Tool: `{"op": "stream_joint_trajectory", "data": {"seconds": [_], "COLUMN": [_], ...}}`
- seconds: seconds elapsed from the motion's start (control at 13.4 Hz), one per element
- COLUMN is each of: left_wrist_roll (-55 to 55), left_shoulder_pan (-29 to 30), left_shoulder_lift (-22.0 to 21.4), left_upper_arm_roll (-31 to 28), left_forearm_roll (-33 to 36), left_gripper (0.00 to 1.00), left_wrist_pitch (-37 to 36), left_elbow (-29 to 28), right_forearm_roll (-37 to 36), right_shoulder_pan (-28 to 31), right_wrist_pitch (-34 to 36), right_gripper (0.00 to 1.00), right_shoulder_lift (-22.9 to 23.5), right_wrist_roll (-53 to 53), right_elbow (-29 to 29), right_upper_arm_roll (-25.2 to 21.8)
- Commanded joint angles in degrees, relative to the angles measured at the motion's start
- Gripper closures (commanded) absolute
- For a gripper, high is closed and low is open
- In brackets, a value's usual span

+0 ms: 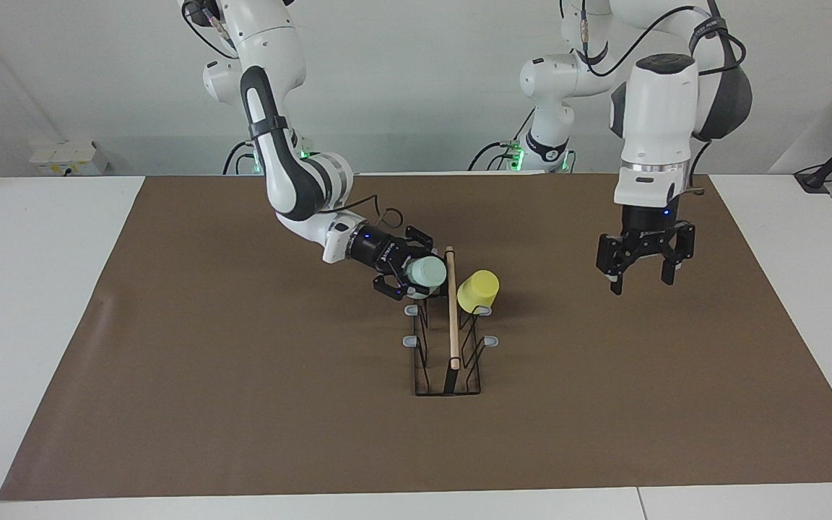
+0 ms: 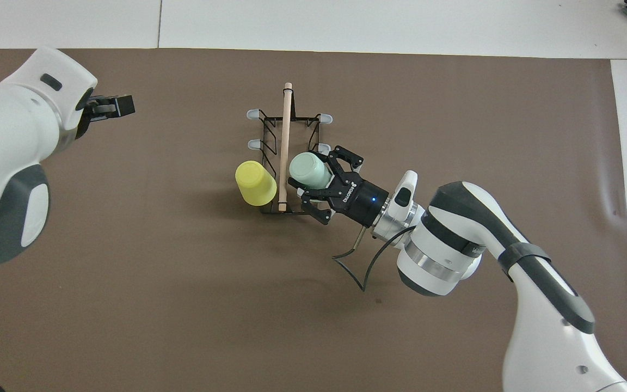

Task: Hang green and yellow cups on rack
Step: 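Open the left gripper and withdraw it from the yellow cup, then push the green cup down onto the rack peg with the right gripper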

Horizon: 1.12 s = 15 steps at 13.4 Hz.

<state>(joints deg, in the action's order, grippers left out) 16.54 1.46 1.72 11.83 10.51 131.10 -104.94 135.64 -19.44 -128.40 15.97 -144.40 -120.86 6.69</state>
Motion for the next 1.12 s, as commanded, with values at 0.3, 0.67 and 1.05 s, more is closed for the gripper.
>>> {"op": "stream_joint_trajectory", "data": {"seconds": [0.3, 0.67, 1.05], "left_wrist_roll": [-18.56, -21.55, -24.26], "left_shoulder_pan": [-4.89, -5.68, -5.33], "left_shoulder_lift": [-0.66, -0.49, -2.24], "left_upper_arm_roll": [-10.33, -13.22, -14.12], "left_forearm_roll": [-9.28, -11.03, -11.56], "left_gripper": [0.04, 0.04, 0.03], "left_wrist_pitch": [-18.83, -32.81, -39.06], "left_elbow": [7.47, 12.65, 12.48], "right_forearm_roll": [2.79, 2.79, 2.62], "right_shoulder_pan": [1.16, 1.08, 0.29], "right_wrist_pitch": [1.22, -0.36, -12.89], "right_gripper": [0.00, 0.00, 0.00], "right_shoulder_lift": [0.02, 0.20, -0.15], "right_wrist_roll": [-2.47, -2.21, 2.70], "right_elbow": [-1.75, -1.49, 0.96], "right_upper_arm_roll": [0.43, 0.43, 1.48]}}
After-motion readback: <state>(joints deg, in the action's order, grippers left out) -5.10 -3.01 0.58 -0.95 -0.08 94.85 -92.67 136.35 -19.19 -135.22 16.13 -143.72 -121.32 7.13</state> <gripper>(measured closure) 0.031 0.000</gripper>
